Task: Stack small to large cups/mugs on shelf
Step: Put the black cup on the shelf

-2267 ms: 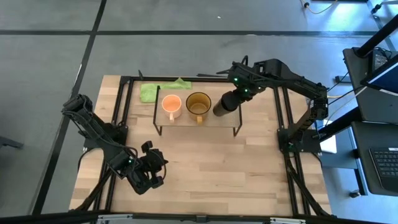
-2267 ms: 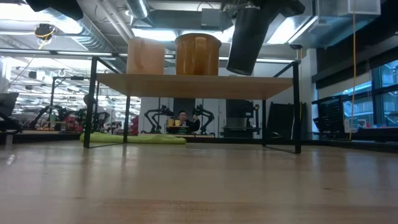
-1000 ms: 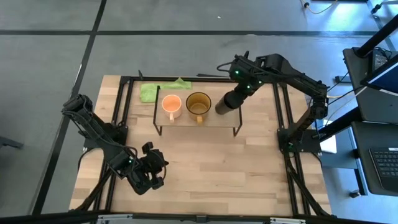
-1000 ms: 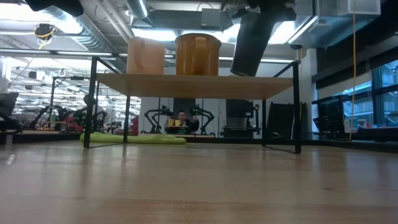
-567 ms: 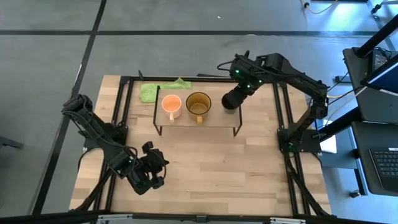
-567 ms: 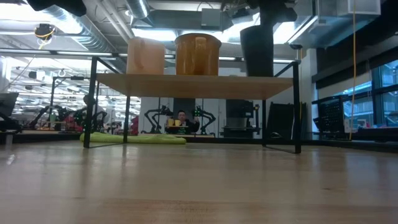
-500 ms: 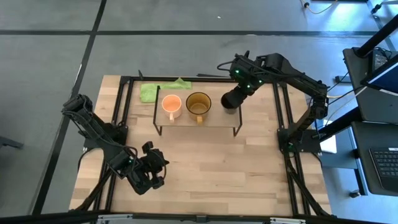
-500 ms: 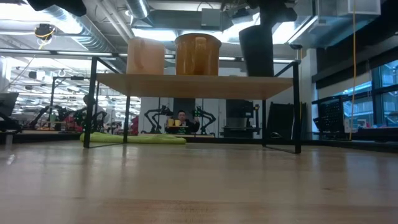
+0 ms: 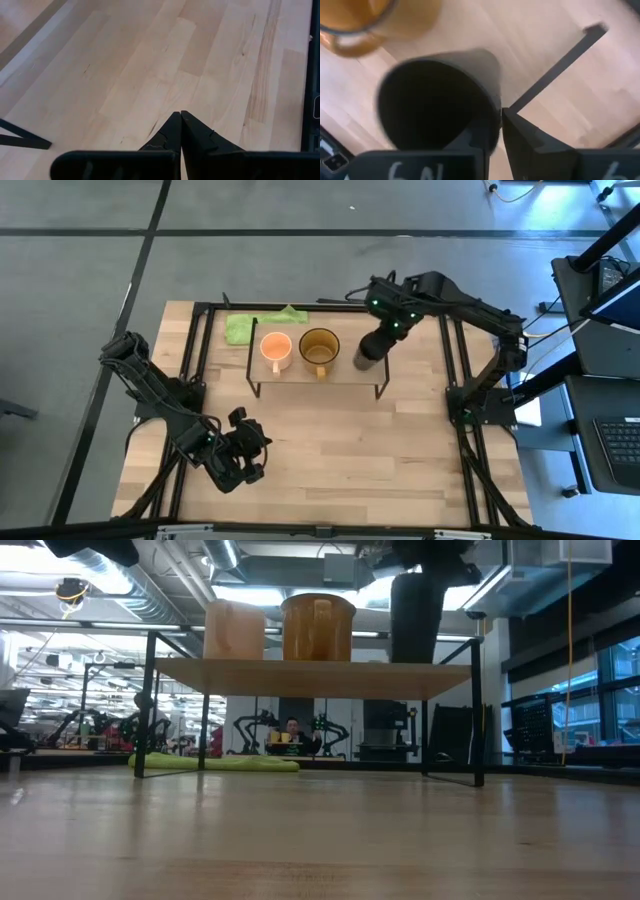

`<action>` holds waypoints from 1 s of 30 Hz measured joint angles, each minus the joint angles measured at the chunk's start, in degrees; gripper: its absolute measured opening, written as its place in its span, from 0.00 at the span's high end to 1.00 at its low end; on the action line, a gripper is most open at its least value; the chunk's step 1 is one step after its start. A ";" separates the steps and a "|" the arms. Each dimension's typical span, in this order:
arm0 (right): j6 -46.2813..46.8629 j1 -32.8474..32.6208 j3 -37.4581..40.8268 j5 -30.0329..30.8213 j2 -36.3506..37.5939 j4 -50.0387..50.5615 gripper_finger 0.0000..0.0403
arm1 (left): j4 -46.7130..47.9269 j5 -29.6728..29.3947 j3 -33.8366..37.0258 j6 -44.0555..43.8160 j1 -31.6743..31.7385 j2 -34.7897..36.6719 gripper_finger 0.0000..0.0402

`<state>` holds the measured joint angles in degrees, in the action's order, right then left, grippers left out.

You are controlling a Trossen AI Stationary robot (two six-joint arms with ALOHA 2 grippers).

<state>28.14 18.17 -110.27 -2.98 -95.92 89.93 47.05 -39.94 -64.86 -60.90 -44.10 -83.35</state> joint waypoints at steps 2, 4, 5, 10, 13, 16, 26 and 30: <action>-0.08 -0.09 2.58 -0.14 0.00 0.08 0.88 | 0.00 0.02 0.00 -0.02 0.00 0.00 1.00; -0.74 -0.34 4.60 -0.12 -0.07 0.13 0.88 | 0.01 0.06 0.00 -0.02 0.00 0.00 1.00; -1.25 -0.49 5.18 0.07 -0.09 0.17 0.88 | 0.00 0.17 0.00 -0.02 0.00 0.00 1.00; -1.70 -1.59 4.22 0.86 -0.09 -0.09 0.88 | 0.28 0.33 0.00 0.00 0.04 0.00 1.00; -1.70 -1.84 1.05 1.68 -0.07 -0.15 0.88 | 0.83 0.46 0.00 0.02 0.51 0.00 1.00; -1.69 -1.81 -2.06 1.78 -0.04 -0.15 0.88 | 0.96 0.46 0.00 0.50 1.24 0.00 1.00; -1.51 -1.79 -3.52 1.92 0.02 0.07 0.88 | 0.87 0.64 0.00 1.29 1.97 0.00 1.00; -1.46 -1.79 -3.52 1.92 0.02 0.06 0.88 | 0.87 1.16 0.00 1.27 1.99 0.00 1.00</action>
<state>26.68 16.38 -113.80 -1.06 -95.90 89.99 47.92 -38.79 -64.86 -59.64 -42.11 -83.35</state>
